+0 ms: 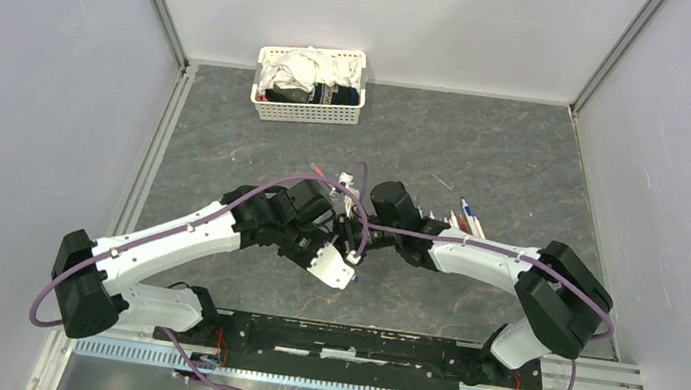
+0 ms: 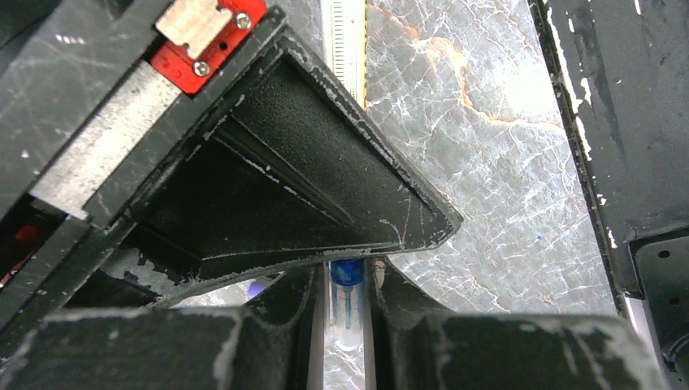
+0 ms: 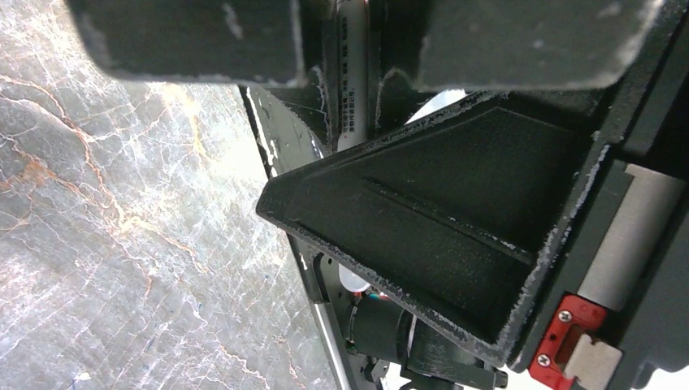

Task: Open the pen caps
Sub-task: Open the pen cap from the pen, then place the pen cap at the center of the board, then place the pen at the center of the board, then pick up the pen from the center of the board.

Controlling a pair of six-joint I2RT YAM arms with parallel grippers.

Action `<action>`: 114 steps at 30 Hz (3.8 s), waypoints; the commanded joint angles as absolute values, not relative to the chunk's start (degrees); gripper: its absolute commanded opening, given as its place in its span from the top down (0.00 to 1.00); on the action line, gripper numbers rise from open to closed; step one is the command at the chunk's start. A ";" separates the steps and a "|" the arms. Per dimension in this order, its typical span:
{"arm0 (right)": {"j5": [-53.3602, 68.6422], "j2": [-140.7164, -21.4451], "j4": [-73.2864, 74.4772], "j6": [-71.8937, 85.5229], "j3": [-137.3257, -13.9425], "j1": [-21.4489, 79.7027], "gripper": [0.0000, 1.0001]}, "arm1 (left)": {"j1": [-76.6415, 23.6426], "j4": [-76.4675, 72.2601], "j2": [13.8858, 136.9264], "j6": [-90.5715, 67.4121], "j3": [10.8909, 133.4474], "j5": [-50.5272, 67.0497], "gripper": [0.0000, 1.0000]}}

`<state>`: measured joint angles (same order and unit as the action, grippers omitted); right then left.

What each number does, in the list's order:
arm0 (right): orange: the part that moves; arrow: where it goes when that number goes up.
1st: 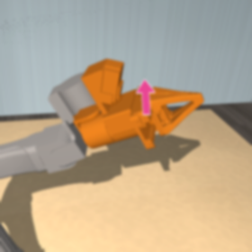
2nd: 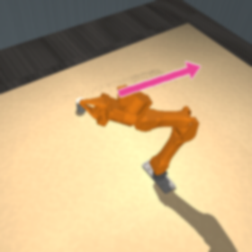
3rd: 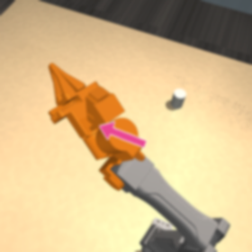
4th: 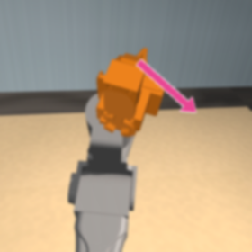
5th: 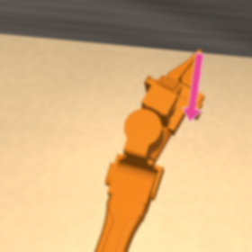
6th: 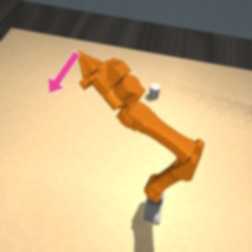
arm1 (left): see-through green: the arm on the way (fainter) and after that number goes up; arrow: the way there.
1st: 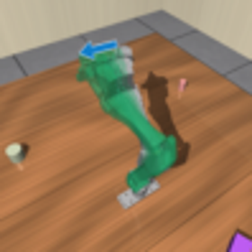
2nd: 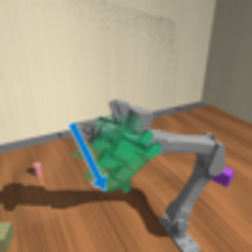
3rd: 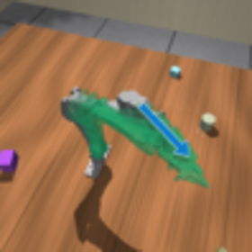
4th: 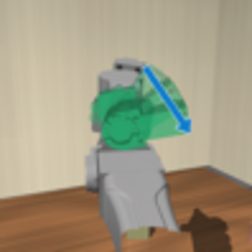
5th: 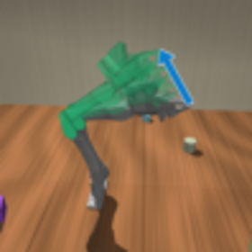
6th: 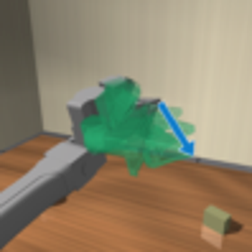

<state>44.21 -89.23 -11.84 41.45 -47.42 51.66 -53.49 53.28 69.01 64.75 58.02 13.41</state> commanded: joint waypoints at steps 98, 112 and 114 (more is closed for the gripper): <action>-1.29 -107.62 -0.17 2.68 -74.23 44.35 0.40 | -11.89 46.95 79.54 31.11 79.74 17.77 0.00; -3.77 -128.59 4.20 2.63 -97.13 44.44 0.56 | -9.76 47.89 77.83 31.65 75.49 21.55 0.00; -3.60 -129.55 4.53 2.24 -98.06 44.25 0.56 | -9.81 47.90 77.70 31.81 75.20 21.60 0.00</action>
<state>-2.85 -128.53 4.49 3.11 -94.06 44.58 -9.87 47.79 79.83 34.02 75.79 19.53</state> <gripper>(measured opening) 0.445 0.996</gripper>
